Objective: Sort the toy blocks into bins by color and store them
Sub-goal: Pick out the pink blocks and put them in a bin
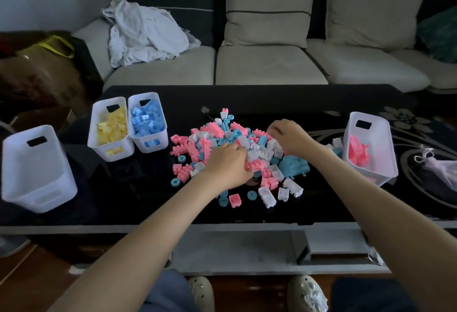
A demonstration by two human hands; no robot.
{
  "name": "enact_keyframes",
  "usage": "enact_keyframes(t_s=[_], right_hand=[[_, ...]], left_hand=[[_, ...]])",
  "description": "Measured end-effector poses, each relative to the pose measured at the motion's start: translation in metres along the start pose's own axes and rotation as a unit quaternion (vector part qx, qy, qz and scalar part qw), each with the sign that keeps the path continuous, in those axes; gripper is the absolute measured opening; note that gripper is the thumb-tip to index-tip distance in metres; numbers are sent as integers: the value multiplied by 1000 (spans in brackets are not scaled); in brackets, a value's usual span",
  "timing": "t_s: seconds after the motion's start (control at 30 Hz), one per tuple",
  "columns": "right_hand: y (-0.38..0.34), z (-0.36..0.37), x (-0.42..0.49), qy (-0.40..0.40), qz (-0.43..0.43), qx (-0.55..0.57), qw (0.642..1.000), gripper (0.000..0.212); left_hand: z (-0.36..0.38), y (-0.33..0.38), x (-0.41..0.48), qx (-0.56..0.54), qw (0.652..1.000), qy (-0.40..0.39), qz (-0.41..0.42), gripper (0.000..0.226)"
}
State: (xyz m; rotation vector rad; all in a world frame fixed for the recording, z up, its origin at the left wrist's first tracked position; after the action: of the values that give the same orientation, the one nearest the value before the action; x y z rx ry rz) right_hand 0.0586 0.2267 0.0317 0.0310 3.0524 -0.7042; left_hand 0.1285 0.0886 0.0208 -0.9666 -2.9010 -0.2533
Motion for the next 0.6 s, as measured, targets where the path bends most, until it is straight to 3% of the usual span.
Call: enact_keyframes(t_s=[0.23, 0.47, 0.6], right_hand=[[17, 41, 57, -55, 108, -158, 980, 36], [14, 42, 74, -45, 91, -42, 994, 7], [8, 47, 74, -85, 51, -28, 995, 35]], left_hand=[[-4, -35, 10, -130, 989, 35, -63, 27], [1, -53, 29, -165, 980, 45, -98, 27], [5, -58, 35, -194, 974, 16, -117, 45]])
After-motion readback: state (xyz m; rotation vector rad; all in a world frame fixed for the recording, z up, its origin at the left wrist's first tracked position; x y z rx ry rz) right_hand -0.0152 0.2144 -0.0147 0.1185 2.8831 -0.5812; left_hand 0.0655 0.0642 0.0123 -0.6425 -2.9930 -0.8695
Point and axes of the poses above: each hand's wrist, its own x-axis towards the middle knuckle, its own z-axis out of the palm, y = z × x, the point moved 8 cm from there along x, towards the middle knuckle, and after that the axes turned 13 degrees about z, right-handed, at the moved point
